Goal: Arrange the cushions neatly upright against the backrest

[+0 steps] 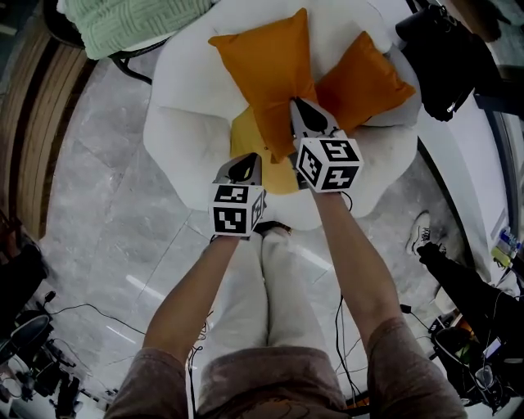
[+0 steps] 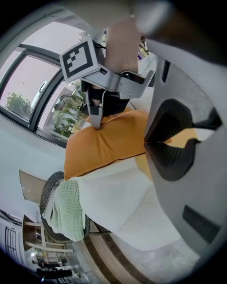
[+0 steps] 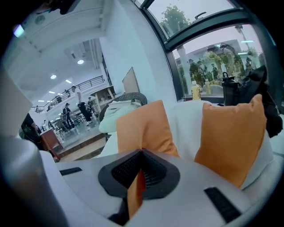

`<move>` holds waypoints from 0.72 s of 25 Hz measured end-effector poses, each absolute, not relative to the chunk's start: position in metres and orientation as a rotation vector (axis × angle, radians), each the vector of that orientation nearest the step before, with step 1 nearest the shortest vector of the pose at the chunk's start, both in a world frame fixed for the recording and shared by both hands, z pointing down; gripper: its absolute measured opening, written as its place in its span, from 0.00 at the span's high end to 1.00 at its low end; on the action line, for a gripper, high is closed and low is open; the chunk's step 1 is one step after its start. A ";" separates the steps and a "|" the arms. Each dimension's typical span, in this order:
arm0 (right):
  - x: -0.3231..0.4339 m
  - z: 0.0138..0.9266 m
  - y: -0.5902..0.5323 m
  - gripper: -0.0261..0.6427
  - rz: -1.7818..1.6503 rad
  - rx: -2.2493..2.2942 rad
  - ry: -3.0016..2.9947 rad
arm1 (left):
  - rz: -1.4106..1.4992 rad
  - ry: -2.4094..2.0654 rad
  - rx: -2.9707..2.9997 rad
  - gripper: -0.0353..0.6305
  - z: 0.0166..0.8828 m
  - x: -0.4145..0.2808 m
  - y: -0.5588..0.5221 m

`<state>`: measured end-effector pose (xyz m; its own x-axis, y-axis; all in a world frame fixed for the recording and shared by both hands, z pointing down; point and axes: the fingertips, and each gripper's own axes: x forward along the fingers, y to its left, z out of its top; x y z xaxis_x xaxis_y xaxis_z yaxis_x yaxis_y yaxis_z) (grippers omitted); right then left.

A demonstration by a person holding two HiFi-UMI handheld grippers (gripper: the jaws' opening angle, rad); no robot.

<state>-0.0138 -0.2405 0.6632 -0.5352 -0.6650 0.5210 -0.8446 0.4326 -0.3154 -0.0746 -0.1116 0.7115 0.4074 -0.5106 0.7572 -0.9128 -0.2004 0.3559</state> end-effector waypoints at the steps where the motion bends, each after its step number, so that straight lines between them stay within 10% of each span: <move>1: -0.015 0.663 -0.246 0.93 0.797 1.305 -2.381 | 0.625 -1.223 1.854 0.94 0.713 -0.073 -0.113; 18: -0.036 0.694 -0.290 0.93 0.766 1.328 -2.440 | 0.640 -1.221 1.839 0.94 0.746 -0.077 -0.105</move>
